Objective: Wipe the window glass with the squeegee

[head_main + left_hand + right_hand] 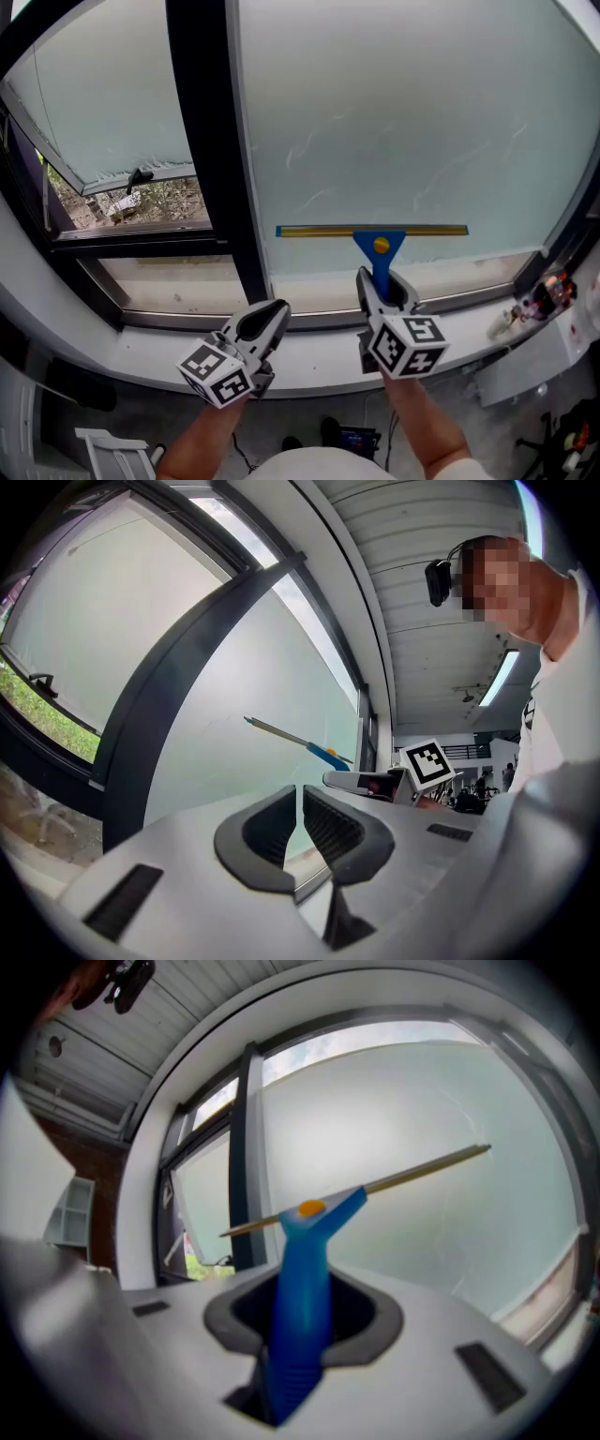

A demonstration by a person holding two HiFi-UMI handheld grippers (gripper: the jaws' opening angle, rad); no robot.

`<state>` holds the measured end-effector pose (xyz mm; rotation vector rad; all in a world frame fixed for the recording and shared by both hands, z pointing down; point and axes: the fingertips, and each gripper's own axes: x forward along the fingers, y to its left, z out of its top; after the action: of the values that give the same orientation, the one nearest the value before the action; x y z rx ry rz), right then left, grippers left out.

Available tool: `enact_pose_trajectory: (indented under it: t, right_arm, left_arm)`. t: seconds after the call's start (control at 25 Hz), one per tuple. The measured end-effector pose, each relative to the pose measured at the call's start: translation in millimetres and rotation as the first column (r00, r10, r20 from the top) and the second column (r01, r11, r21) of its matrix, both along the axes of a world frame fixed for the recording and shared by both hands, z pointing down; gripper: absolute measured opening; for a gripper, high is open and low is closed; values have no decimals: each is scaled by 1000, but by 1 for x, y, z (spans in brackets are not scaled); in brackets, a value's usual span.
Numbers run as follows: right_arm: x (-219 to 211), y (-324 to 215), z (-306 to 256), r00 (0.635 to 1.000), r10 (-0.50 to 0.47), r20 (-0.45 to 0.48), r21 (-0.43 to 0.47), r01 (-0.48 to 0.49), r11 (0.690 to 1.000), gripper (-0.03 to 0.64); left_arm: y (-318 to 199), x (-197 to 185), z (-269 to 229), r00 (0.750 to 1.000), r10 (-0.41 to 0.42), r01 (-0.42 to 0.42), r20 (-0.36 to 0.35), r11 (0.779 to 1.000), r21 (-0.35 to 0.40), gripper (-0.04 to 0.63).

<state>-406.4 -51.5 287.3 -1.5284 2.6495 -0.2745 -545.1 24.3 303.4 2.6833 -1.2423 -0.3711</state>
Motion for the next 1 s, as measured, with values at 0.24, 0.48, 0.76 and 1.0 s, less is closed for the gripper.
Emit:
enact_pose_trajectory:
  t: [0.24,0.48,0.76,1.0]
  right_arm:
    - [0,-20,-8,1000,-11,-4,11,11,1000,123]
    - [-3,-41,-40,1000,-15,4,69,14,998,123]
    - [-16,-68,-94,999,-34,-6,170,35,985,123]
    - [-30,-98,-150,999,-44,11,239,40,970,123]
  left_arm:
    - [-21,1,-10,1000,-18,18,1,1000,21,48]
    - [-43,-1,-33,999,-38,36,20,997,68,48]
    - [-73,2,-77,994,-76,62,78,984,169,48]
    - [-100,-1,-133,984,-143,109,110,958,266,48]
